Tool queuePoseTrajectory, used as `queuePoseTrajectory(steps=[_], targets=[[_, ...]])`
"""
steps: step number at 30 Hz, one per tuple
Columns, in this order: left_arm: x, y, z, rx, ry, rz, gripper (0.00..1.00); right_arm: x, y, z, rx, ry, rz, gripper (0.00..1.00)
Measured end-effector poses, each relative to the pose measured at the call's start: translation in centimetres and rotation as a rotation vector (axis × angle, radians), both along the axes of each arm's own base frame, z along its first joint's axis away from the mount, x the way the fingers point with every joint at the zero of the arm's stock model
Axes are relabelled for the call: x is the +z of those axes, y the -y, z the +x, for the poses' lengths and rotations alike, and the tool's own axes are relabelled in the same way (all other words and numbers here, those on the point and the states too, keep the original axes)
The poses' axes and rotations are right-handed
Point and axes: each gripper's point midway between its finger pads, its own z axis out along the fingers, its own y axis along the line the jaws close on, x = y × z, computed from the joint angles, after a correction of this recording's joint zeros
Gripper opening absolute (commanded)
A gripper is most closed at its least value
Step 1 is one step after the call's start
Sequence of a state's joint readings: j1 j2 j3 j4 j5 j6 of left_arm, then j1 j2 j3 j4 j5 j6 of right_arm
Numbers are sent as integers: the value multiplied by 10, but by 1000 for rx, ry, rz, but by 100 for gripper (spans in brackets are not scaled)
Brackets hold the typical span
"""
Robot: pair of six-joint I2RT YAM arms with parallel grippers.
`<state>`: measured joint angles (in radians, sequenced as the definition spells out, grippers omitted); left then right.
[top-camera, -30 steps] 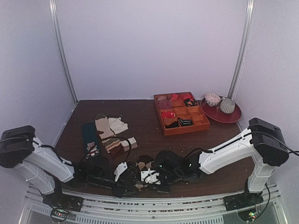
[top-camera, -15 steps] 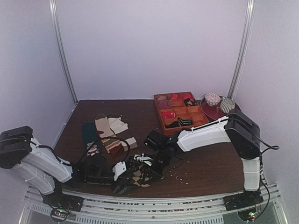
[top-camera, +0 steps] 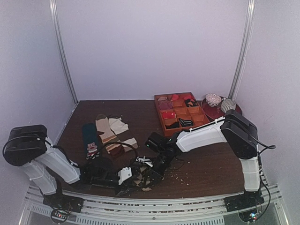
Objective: Roll the socks
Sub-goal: Roll a pair of socks at the center of the board.
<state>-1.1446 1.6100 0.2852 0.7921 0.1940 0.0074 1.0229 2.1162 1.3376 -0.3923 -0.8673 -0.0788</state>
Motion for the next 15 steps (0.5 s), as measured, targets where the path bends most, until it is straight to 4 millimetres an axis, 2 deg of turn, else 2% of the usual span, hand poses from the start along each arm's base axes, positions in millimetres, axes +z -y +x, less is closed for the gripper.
queuePoseTrajectory(steps=[2,5,9,12,15], targets=[[-1,4,-3,-17,-15,-1,0,0,3,-1,-3,-11,-12,20],[-1,8,-4,-33,-25,-11,0,0,7,-1,-8,-32,-32,23],[0,13,-3,-17,-60,-19,0,4,9,1,-26,-11,-33,38],[1,14,2,25,-108,-25,0,11,17,9,-83,101,3,43],[0,12,7,70,-168,-20,0,20,36,17,-161,244,76,49]])
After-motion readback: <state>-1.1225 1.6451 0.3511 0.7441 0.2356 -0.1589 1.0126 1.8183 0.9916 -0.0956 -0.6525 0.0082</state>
